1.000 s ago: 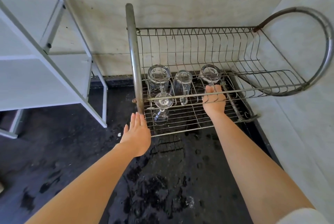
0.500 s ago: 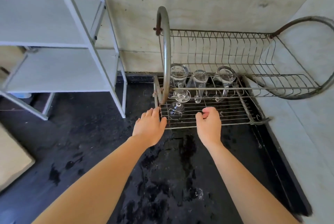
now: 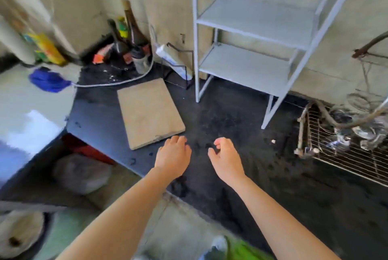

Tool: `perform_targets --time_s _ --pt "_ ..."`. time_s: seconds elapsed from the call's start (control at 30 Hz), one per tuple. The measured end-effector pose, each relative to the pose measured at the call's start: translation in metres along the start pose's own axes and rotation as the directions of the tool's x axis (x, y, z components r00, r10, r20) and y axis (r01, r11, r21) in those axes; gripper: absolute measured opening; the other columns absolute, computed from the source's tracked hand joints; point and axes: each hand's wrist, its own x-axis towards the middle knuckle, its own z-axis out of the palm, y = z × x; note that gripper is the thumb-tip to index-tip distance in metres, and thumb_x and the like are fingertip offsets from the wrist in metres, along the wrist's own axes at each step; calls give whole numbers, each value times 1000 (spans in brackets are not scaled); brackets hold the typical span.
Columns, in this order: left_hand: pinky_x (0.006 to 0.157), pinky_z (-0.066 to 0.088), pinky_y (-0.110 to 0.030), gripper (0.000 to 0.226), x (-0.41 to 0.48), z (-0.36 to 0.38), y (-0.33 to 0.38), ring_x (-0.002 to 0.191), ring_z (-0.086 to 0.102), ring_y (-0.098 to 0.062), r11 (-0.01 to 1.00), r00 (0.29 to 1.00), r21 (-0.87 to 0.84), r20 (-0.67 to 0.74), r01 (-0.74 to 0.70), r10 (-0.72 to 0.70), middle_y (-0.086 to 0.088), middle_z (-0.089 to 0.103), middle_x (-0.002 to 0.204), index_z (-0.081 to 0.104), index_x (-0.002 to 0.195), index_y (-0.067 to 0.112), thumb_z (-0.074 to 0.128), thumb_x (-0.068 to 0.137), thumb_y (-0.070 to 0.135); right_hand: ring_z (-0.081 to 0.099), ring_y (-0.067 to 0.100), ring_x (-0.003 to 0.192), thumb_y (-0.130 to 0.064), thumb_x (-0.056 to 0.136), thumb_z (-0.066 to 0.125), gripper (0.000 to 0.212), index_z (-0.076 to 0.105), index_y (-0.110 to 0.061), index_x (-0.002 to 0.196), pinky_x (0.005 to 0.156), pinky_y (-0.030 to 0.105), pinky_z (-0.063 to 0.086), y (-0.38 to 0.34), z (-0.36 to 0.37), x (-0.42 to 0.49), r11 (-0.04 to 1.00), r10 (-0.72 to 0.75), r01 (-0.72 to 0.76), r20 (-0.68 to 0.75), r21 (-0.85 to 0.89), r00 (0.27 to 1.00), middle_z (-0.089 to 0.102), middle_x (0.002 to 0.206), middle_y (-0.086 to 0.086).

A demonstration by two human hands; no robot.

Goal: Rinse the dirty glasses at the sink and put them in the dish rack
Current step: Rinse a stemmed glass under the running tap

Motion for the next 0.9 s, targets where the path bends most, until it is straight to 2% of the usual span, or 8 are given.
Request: perform_targets --time_s 0.13,0.23,0.37,0.53,0.67,0.77,0.9 --pt "92 45 -43 34 -42 -30 -112 120 46 -31 985 984 -14 -36 173 -173 -9 51 129 53 123 14 34 99 29 57 23 103 -32 98 47 33 46 -12 124 87 37 47 -82 79 -12 989 -105 123 192 -86 976 44 126 3" --pt "91 45 -44 30 -79 -50 -195 117 47 -32 962 961 -54 -60 266 -269 -10 54 123 55 112 14 35 96 29 54 26 107 -32 99 45 32 46 -12 124 84 33 42 -143 140 -24 966 -169 215 284 -142 944 43 129 5" --pt "93 45 -45 34 -126 -81 -293 114 49 -29 910 905 -110 -111 399 -410 -7 54 124 55 118 16 33 97 31 52 25 102 -31 98 44 26 45 -13 116 82 37 44 -218 214 -42 924 -247 337 393 -181 886 44 123 4" --pt "95 44 -44 36 -161 -116 -382 116 49 -31 826 816 -200 -155 526 -557 -10 54 125 55 121 13 33 96 29 53 25 111 -33 97 44 35 45 -13 125 93 38 45 -301 281 -53 858 -349 479 473 -185 809 44 130 5" --pt "99 42 -44 37 -173 -136 -439 121 48 -33 773 757 -253 -178 582 -628 -14 52 128 54 124 10 36 96 28 54 26 107 -31 95 47 32 48 -12 121 90 38 46 -359 328 -50 806 -402 564 530 -181 746 46 126 6" --pt "96 42 -41 36 -174 -152 -479 120 49 -32 742 720 -283 -198 607 -665 -13 52 129 53 124 10 37 97 27 54 25 103 -30 95 47 26 47 -13 115 85 35 45 -398 364 -44 769 -433 615 564 -176 703 47 121 5" --pt "95 42 -41 37 -165 -175 -540 118 51 -31 695 673 -313 -192 647 -714 -12 52 130 52 126 12 36 97 29 53 23 107 -30 96 45 29 45 -14 120 93 37 46 -450 413 -27 723 -457 669 608 -172 650 47 122 5"
